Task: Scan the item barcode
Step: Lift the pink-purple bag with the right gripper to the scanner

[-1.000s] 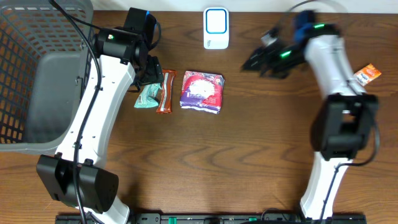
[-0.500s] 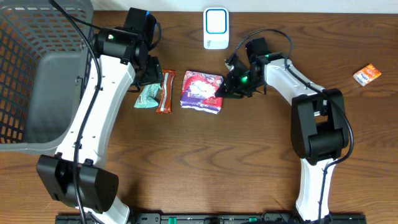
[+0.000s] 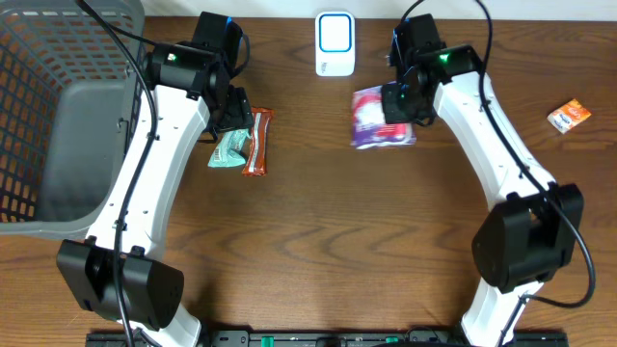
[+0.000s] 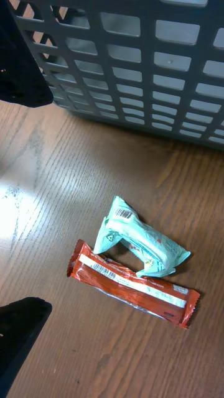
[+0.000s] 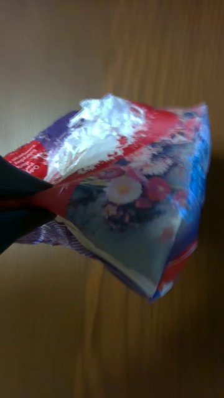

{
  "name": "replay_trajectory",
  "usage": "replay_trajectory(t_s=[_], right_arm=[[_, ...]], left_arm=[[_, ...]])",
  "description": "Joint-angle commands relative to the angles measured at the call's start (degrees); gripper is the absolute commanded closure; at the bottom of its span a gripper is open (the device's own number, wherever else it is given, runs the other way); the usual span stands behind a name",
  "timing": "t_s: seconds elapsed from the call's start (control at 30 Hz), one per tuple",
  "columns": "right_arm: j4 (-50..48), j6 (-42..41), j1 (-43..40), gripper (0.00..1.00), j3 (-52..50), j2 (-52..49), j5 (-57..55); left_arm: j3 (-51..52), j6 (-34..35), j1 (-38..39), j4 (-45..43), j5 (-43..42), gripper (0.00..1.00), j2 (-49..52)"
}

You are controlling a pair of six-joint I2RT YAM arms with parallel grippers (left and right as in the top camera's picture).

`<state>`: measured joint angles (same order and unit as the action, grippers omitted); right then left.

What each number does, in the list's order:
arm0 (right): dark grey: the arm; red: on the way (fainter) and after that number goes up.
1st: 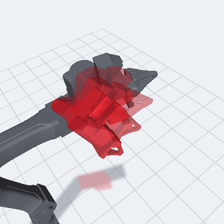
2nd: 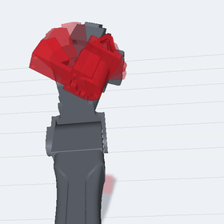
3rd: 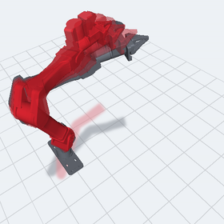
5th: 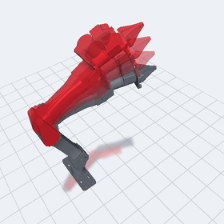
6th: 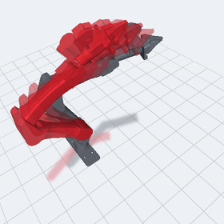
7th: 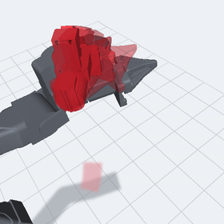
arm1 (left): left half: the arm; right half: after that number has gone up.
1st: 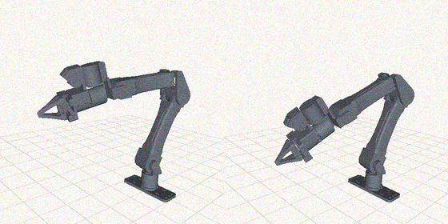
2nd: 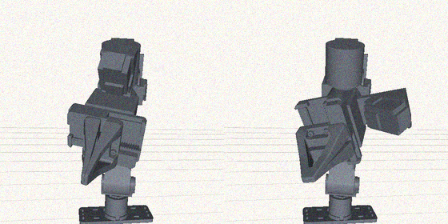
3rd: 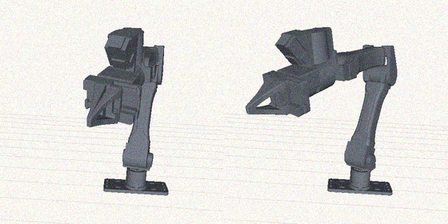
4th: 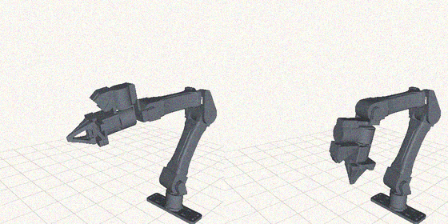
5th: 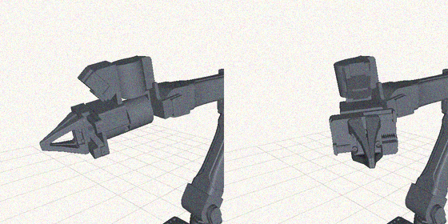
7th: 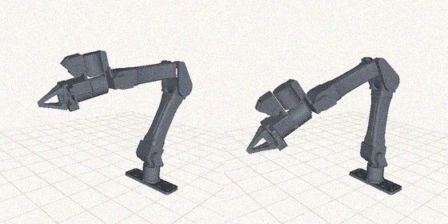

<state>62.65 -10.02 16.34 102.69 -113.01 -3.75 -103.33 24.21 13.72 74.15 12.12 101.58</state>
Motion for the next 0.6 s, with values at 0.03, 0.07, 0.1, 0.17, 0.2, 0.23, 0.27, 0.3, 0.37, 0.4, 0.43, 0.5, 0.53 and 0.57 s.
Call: replay_trajectory(t_s=[0.03, 0.07, 0.1, 0.17, 0.2, 0.23, 0.27, 0.3, 0.37, 0.4, 0.43, 0.5, 0.53, 0.57], right_arm=[[2.12, 0.79, 3.67, 0.99, -0.68, -0.57, -26.25], [2.14, 0.61, 4.35, 0.99, -0.76, -0.57, -28.26], [2.05, 0.63, 5.07, 0.99, -0.81, -0.57, -29.42], [1.88, 0.66, 6.45, 0.99, -0.83, -0.57, -30.77], [1.62, 0.79, 6.97, 0.99, -0.96, -0.57, -31.12], [0.96, 1.57, 7.48, 0.99, -1.51, -0.83, -31.47], [0.48, 2.21, 7.93, 0.99, -2.16, -1.16, -31.61], [0.26, 2.4, 8.28, 0.99, -2.8, -1.57, -31.61], [-1.09, 2.34, 9.38, 0.99, -4.68, -2.78, -30.16], [-2.1, 2.34, 10.23, 0.99, -5.73, -3.74, -28.59], [-2.82, 2.19, 11.08, 0.99, -6.29, -4.46, -27.08], [-4.79, 0.68, 13.4, 0.99, -6.8, -6.38, -22.82], [-5.81, 0.11, 14.45, 0.99, -6.8, -7.04, -20.5], [-7.15, -0.33, 15.56, 0.99, -6.8, -7.48, -18.4]], left_arm=[[-0.39, 0.52, 0.02, 0.22, 0.28, 0.02, 0.24], [-0.39, 0.55, 0.02, 0.2, 0.28, 0.02, 0.24], [-0.39, 0.55, 0.02, 0.2, 0.28, 0.02, 0.24], [-0.39, 0.55, 0.02, 0.2, 0.28, 0.02, 0.24], [-0.39, 0.55, 0.02, 0.2, 0.28, 0.02, 0.24], [-0.39, 0.55, 0.02, 0.2, 0.28, 0.02, 0.24], [-0.39, 0.55, 0.02, 0.2, 0.28, 0.02, 0.24], [-0.39, 0.52, 0.02, 0.2, 0.28, 0.02, 0.24], [-0.39, 0.55, 0.02, 0.2, 0.28, 0.02, 0.24], [-0.39, 0.55, 0.02, 0.2, 0.28, 0.02, 0.24], [-0.39, 0.52, 0.02, 0.2, 0.28, 0.02, 0.24], [-0.39, 0.55, 0.02, 0.2, 0.28, 0.02, 0.24], [-0.39, 0.55, 0.02, 0.2, 0.28, 0.02, 0.24], [-0.39, 0.55, 0.02, 0.2, 0.28, 0.02, 0.24]])
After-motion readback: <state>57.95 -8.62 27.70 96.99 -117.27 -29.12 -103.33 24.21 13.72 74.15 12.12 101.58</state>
